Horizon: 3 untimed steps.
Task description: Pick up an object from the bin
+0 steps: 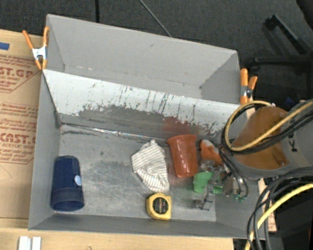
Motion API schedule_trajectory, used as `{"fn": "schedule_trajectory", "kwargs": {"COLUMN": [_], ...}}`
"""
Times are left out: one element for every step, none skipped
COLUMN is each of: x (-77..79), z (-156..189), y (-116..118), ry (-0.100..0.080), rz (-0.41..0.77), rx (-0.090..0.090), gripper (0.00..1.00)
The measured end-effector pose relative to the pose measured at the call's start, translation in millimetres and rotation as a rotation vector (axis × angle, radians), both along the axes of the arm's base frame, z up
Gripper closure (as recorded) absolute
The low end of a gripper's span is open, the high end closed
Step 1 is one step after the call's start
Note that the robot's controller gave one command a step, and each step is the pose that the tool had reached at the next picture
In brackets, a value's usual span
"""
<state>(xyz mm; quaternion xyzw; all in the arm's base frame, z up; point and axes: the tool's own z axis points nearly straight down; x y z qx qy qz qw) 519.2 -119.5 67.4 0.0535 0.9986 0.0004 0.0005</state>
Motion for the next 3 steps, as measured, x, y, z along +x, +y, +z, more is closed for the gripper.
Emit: {"fn": "schedule_trajectory", "kwargs": {"x": [0.5,0.4,0.4], "z": [3.3,3.2,3.2], "y": [0.6,0.5,0.5], "ry": [0.002,0.002,0.002], "rz": [-0.006,-0.006,-0.006], "rx": [-0.001,-0.001,-0.001], "gripper": [1.0,1.0,1.0]}}
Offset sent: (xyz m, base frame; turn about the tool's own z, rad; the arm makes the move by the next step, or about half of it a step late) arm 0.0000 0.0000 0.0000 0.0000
